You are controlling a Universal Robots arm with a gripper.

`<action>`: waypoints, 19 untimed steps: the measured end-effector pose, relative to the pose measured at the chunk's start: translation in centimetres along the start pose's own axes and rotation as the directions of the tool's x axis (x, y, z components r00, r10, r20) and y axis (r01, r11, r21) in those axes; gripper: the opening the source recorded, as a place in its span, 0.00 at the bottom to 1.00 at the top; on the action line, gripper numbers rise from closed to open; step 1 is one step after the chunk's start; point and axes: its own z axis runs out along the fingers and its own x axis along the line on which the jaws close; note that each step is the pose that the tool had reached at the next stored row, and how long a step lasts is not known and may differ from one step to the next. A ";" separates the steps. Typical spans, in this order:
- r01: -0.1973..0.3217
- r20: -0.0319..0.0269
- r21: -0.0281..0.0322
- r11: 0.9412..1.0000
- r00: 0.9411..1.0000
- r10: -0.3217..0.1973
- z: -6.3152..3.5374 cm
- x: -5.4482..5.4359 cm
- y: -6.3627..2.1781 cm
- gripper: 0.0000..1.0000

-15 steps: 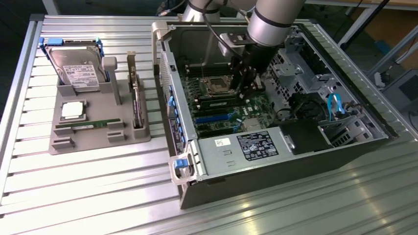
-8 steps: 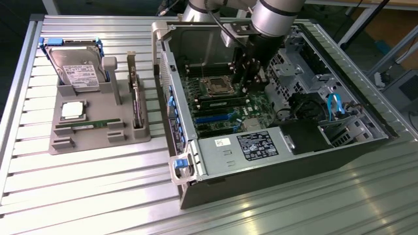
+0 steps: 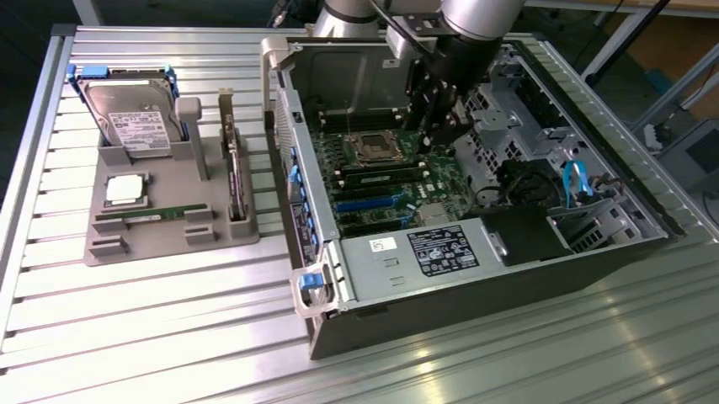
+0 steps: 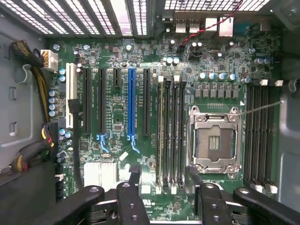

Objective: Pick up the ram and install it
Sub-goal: 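Insert the ram into the slot, then press down the ram until it locks into place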

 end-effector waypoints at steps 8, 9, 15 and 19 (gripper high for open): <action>0.000 0.000 0.000 1.000 1.000 0.000 -2.54 0.0 0.04 0.50; 0.000 0.000 0.000 1.000 1.000 0.000 -2.90 0.0 0.04 0.50; 0.000 0.000 0.000 1.000 1.000 0.000 -3.11 0.0 0.05 0.50; 0.000 0.000 0.000 1.000 1.000 0.000 -3.11 0.0 0.05 0.50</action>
